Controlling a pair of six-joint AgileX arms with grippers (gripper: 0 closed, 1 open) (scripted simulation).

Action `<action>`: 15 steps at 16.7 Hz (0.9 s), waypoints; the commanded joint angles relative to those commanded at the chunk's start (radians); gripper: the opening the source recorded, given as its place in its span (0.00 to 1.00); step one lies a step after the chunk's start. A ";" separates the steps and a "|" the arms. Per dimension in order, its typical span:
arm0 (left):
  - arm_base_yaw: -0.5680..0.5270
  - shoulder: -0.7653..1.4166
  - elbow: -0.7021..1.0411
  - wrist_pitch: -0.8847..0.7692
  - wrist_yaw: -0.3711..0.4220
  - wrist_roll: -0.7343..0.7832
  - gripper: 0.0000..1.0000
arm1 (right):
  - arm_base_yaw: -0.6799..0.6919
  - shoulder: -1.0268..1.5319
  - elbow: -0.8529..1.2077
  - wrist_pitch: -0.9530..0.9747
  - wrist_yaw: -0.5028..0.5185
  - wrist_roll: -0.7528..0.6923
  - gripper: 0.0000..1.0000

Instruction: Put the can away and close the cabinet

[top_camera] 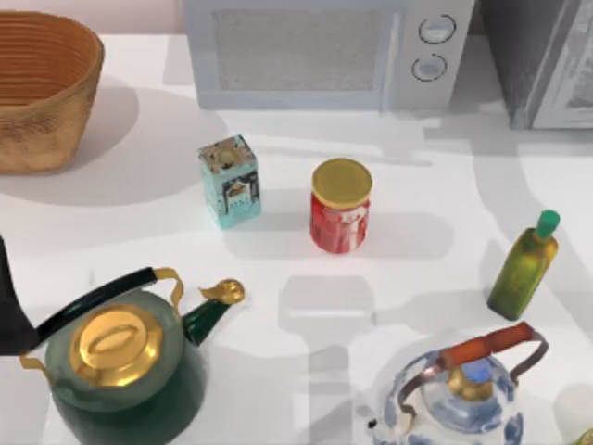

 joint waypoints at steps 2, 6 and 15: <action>0.000 0.000 0.000 0.000 0.000 0.000 1.00 | -0.020 -0.022 0.012 -0.006 0.015 -0.011 1.00; 0.000 0.000 0.000 0.000 0.000 0.000 1.00 | -0.042 0.019 0.044 0.007 -0.007 -0.011 1.00; 0.000 0.000 0.000 0.000 0.000 0.000 1.00 | -0.104 0.129 0.119 0.039 -0.066 -0.009 1.00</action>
